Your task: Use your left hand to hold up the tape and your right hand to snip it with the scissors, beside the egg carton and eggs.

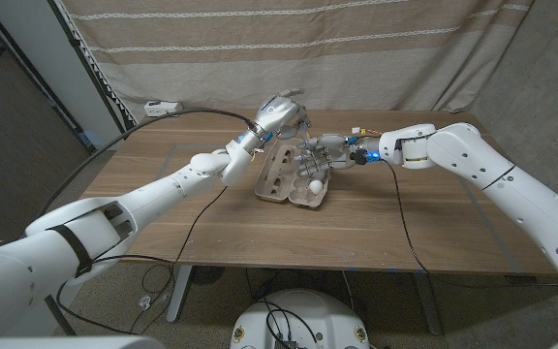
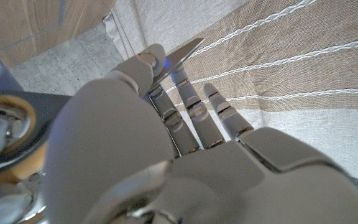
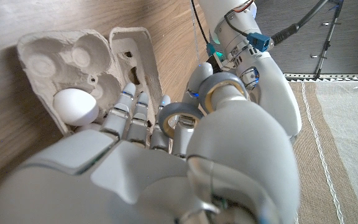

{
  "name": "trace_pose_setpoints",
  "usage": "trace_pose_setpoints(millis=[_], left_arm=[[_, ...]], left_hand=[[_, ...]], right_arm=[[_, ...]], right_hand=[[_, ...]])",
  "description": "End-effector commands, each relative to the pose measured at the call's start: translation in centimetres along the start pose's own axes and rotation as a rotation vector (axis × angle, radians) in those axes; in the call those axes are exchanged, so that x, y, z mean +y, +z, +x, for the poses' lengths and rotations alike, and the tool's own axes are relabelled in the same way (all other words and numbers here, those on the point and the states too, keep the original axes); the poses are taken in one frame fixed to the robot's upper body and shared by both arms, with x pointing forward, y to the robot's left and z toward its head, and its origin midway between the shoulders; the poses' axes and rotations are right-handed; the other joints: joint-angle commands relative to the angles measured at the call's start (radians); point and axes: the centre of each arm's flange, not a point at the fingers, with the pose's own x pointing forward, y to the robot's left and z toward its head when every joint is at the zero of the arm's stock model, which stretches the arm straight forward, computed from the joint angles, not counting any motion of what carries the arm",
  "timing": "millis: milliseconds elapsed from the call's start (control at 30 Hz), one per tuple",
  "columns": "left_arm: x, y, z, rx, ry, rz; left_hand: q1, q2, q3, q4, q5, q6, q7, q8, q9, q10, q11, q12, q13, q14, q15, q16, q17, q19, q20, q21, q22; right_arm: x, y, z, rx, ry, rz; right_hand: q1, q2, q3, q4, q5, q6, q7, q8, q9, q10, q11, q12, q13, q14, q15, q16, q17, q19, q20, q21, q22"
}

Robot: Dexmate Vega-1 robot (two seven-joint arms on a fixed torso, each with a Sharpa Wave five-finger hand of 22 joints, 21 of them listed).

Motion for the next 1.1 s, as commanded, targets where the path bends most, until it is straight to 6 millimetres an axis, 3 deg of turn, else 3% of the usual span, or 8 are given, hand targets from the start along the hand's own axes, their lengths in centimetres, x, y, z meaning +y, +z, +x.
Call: trace_pose_setpoints(millis=[33,300,333,400,533,700,1000,1100], left_arm=[[0.0,-0.1,-0.3,-0.021,0.028,0.008],[0.0,-0.3,-0.6,-0.030,0.039,0.005],[0.1,-0.4,-0.6,-0.033,0.043,-0.003],[0.2,-0.5,-0.7,-0.036,0.058,-0.004],[0.3,-0.8,-0.9,-0.034,0.080,-0.019],[0.7,-1.8,-0.8,-0.026,0.053,-0.084],[1.5,-2.7,-1.0,-0.002,0.095,-0.220],[1.7,-3.0,-1.1,0.019,0.122,-0.266]], left_hand=[[-0.135,-0.024,0.100,0.042,0.022,-0.058,-0.005,-0.003,0.001,0.153,0.028,-0.036,-0.043,-0.059,-0.071,-0.014,-0.084,0.022,-0.124,0.004,0.000],[-0.380,-0.127,0.204,0.048,0.049,-0.180,-0.036,-0.021,0.002,0.052,0.023,-0.084,-0.058,-0.122,-0.065,-0.008,-0.203,-0.014,-0.067,-0.007,0.003],[-0.431,-0.129,0.221,0.029,0.064,-0.317,-0.064,-0.035,0.005,0.002,0.020,-0.104,-0.058,-0.152,-0.064,-0.005,-0.228,-0.031,-0.052,-0.005,0.006],[-0.494,-0.139,0.236,0.017,0.082,-0.395,-0.073,-0.033,0.008,-0.014,0.020,-0.089,-0.032,-0.135,-0.063,0.006,-0.246,-0.035,-0.044,-0.006,0.002],[-0.656,-0.147,0.190,0.006,0.115,-0.564,-0.080,-0.034,0.011,-0.129,0.016,-0.084,0.007,-0.166,-0.058,0.005,-0.272,-0.043,-0.027,-0.008,0.002],[-0.821,-0.139,0.123,0.030,0.144,-0.589,-0.081,-0.022,0.012,-0.199,0.015,-0.094,0.015,-0.192,-0.054,0.016,-0.279,-0.056,-0.010,-0.012,0.003],[-0.937,-0.134,0.087,0.036,0.173,-0.573,-0.076,-0.015,0.011,-0.260,0.015,-0.135,-0.015,-0.227,-0.054,0.017,-0.278,-0.070,0.005,-0.011,0.004],[-0.906,-0.107,0.134,0.013,0.193,-0.565,-0.082,-0.009,0.010,-0.346,0.014,-0.194,-0.045,-0.278,-0.057,0.008,-0.285,-0.078,0.013,-0.011,0.002]], right_arm=[[0.0,0.0,0.0,0.007,0.001,0.003],[0.0,-0.1,0.0,0.010,0.001,0.005],[0.0,-0.1,0.0,0.011,0.002,0.005],[-0.1,-0.2,0.0,0.009,0.000,0.001],[-0.1,-0.2,0.0,0.011,-0.003,0.002],[-0.3,-0.3,0.0,0.016,-0.004,0.008],[-0.4,-0.5,-0.1,0.018,-0.007,0.015],[-0.7,-0.5,-0.2,0.013,-0.017,0.014]], right_hand=[[0.023,0.030,0.048,0.043,0.010,-0.042,0.057,0.043,0.113,0.042,-0.052,-0.006,0.005,0.002,0.004,0.004,0.002,0.009,-0.001,0.003,0.002],[0.022,0.028,0.050,0.044,0.015,-0.041,0.057,0.045,0.109,0.045,-0.048,-0.005,0.005,0.004,0.004,0.005,0.002,0.010,-0.001,0.004,0.002],[0.022,0.027,0.050,0.044,0.016,-0.040,0.057,0.044,0.106,0.047,-0.045,-0.004,0.005,0.004,0.004,0.005,0.002,0.010,-0.001,0.004,0.002],[0.022,0.027,0.051,0.044,0.018,-0.038,0.058,0.046,0.106,0.050,-0.039,-0.003,0.006,0.005,0.002,0.006,0.002,0.010,-0.001,0.004,0.002],[0.021,0.026,0.052,0.045,0.022,-0.037,0.060,0.047,0.101,0.054,-0.020,-0.002,0.006,0.006,0.002,0.006,0.001,0.011,-0.001,0.004,0.002],[0.021,0.025,0.053,0.045,0.025,-0.037,0.061,0.050,0.101,0.056,-0.021,-0.001,0.006,0.006,0.001,0.006,0.001,0.012,-0.001,0.004,0.002],[0.020,0.023,0.053,0.045,0.028,-0.030,0.056,0.052,0.093,0.057,-0.017,-0.001,0.006,0.011,0.001,0.007,0.001,0.013,-0.001,0.005,0.001],[0.018,0.022,0.052,0.045,0.030,-0.035,0.053,0.055,0.098,0.053,-0.017,-0.002,0.007,0.012,0.001,0.007,0.000,0.014,-0.001,0.005,0.001]])
